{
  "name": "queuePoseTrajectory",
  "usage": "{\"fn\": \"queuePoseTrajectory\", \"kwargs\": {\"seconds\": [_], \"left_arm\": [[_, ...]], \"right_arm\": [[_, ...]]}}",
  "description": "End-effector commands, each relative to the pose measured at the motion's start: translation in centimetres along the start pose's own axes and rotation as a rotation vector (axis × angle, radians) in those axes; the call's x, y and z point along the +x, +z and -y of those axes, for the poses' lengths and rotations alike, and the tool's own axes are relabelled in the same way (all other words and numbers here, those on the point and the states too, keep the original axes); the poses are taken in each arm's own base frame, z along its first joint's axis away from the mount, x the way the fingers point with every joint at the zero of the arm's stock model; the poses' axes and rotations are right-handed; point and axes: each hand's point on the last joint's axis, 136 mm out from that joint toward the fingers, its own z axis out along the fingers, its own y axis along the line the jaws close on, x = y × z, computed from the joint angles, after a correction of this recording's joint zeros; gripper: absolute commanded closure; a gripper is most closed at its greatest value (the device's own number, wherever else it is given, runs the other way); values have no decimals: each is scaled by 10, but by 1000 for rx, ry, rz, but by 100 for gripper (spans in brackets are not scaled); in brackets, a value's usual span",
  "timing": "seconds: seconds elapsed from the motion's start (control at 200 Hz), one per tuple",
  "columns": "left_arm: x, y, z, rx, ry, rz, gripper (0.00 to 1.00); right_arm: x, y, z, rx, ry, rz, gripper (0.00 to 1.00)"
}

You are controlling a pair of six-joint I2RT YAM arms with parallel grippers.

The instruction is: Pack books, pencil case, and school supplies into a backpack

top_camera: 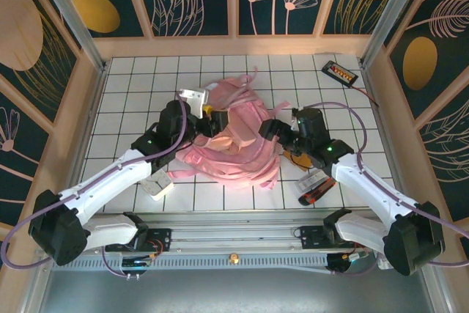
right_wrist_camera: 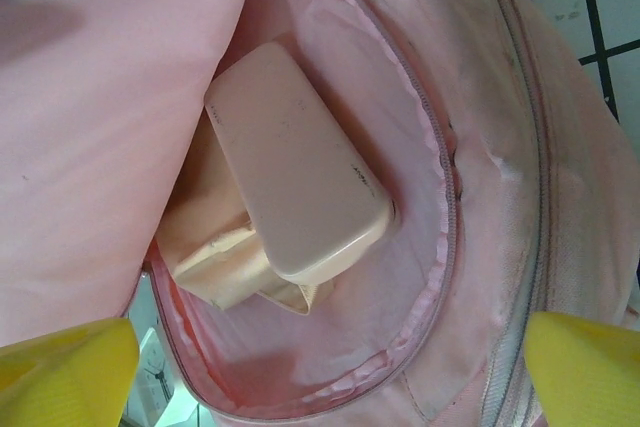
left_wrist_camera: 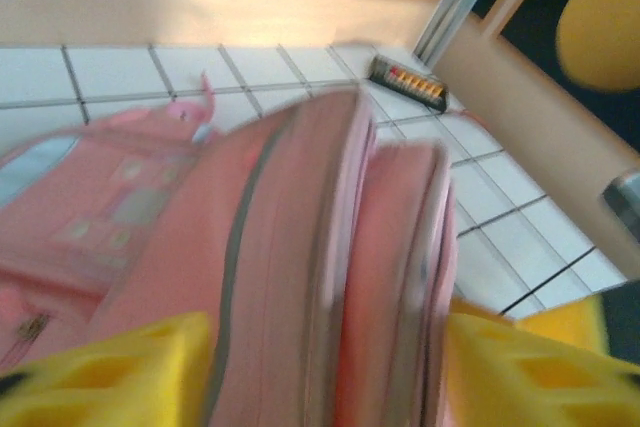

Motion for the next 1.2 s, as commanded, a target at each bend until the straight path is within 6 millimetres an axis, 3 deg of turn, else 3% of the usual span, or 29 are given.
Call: {"fn": "queuePoseTrajectory", "kwargs": {"seconds": [0.0,0.035,0.155,0.265,0.355,0.48,0.615,0.756,0.921,0.986,1.191], "left_arm": [[-41,-15,20,69,-3,131,16],[-43,-18,20,69,2,134,2],[-49,-32,20,56,5,154,1],[-46,-45,0,-40,-75,152,1],[-28,-44,-21,-101,-186,80,1],[13,-39,-52,-152,-335,-46,1],[43,-42,-87,-193,-491,-75,1],[63,-45,-116,-178,-651,-65,1],[81,-47,-139,-149,-799,-39,1],[83,-47,-145,-151,-818,-27,1],[85,-48,-154,-171,-815,-25,1]], "right_arm": [[-1,-3,5,8,11,11,1],[-1,-3,6,5,17,11,1],[-3,-7,4,-1,26,16,1],[-3,-10,9,27,28,16,1],[7,-5,20,66,40,-26,1],[29,7,35,69,95,-90,1],[49,19,50,59,155,-128,1],[54,29,50,35,163,-129,1],[45,42,54,32,151,-99,2],[35,47,56,35,144,-79,7],[-8,65,66,10,157,-37,47]]}}
